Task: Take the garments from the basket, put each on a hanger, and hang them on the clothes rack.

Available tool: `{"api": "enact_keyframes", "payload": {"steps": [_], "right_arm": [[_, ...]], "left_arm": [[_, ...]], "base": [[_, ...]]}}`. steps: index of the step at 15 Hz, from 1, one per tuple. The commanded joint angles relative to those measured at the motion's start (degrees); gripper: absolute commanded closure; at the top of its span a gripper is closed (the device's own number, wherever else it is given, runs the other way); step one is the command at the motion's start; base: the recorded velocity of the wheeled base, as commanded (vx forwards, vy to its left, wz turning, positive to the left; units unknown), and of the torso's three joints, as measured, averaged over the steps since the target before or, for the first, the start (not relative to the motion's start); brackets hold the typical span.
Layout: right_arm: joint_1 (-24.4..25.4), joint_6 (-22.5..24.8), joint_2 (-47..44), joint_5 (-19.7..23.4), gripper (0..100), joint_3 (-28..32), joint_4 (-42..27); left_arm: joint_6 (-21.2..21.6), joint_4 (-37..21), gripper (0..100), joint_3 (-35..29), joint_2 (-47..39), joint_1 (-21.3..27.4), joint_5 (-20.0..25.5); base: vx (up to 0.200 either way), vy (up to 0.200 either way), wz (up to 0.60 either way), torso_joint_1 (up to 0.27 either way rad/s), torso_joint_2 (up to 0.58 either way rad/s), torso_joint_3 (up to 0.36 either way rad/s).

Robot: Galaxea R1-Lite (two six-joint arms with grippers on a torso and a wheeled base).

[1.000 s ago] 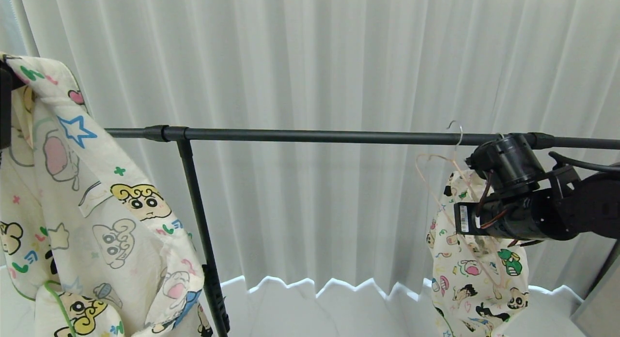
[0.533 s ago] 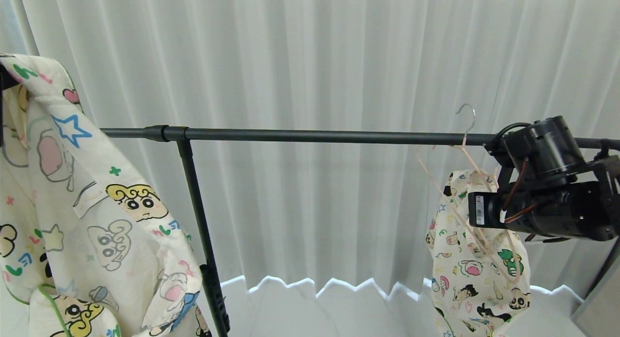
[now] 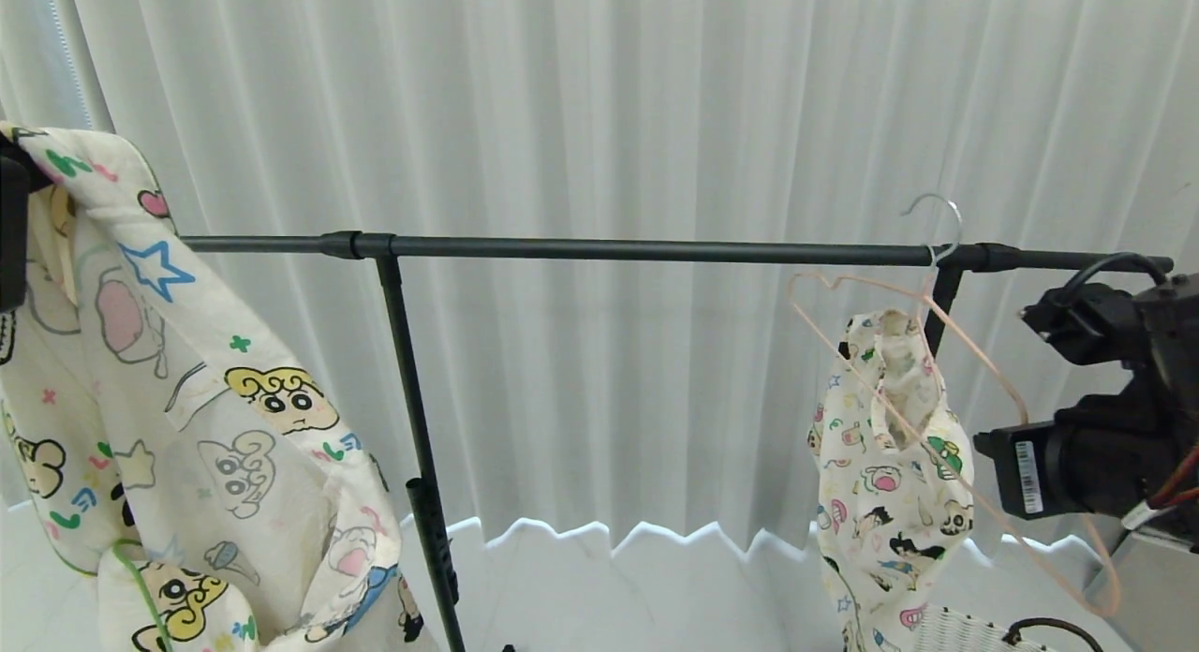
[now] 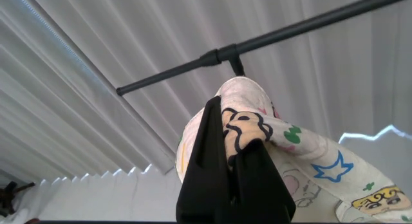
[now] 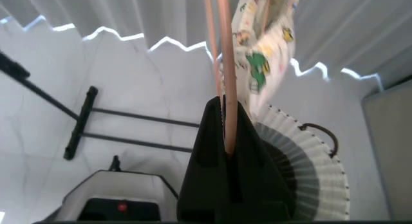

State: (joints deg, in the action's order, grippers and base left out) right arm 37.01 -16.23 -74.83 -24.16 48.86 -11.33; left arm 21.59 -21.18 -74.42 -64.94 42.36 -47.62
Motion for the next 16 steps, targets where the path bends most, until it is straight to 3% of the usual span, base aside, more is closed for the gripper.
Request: {"api": "enact_keyframes", "payload": {"steps": [1, 4, 9, 11, 13, 15, 16], "right_arm": [[0.25, 2.08, 6.01, 0.17, 100, -1.93, -0.01], [1.92, 4.36, 10.14, 0.78, 100, -4.21, -0.01], [17.31, 4.36, 16.20, 0.87, 100, -7.02, 0.08], [22.84, 4.01, 16.47, 0.96, 100, -7.29, 0.16], [25.83, 3.31, 16.91, 3.60, 100, -8.08, 0.43], [29.00, 2.25, 20.25, 12.74, 100, -10.10, 1.39], [29.08, 2.25, 21.74, 15.64, 100, -11.42, 2.01]], "left_arm": [[-0.14, -0.01, 100, 0.68, -0.01, 0.00, -0.02], [-0.32, -0.01, 100, 2.18, -0.01, 0.00, -0.02], [-0.41, 1.49, 100, 8.59, -0.10, 0.00, 0.16], [-0.32, 4.04, 100, 11.58, -0.19, 0.09, 0.16], [-0.32, 4.21, 100, 12.99, -0.45, 0.44, 0.24], [-1.73, 4.21, 100, 14.31, -2.47, 0.70, 0.86], [-5.33, 4.21, 100, 14.13, -4.41, 0.70, 0.77]], "base": [[-0.200, 0.000, 0.00, 0.002, 0.00, 0.002], [-0.200, 0.000, 0.00, 0.001, 0.00, 0.002], [-0.200, 0.000, 0.00, 0.002, 0.00, 0.003], [0.000, 0.000, 0.00, 0.000, 0.00, 0.000], [0.000, 0.000, 0.00, 0.000, 0.00, 0.000], [0.000, 0.000, 0.00, 0.000, 0.00, 0.000], [0.000, 0.000, 0.00, 0.000, 0.00, 0.000]]}}
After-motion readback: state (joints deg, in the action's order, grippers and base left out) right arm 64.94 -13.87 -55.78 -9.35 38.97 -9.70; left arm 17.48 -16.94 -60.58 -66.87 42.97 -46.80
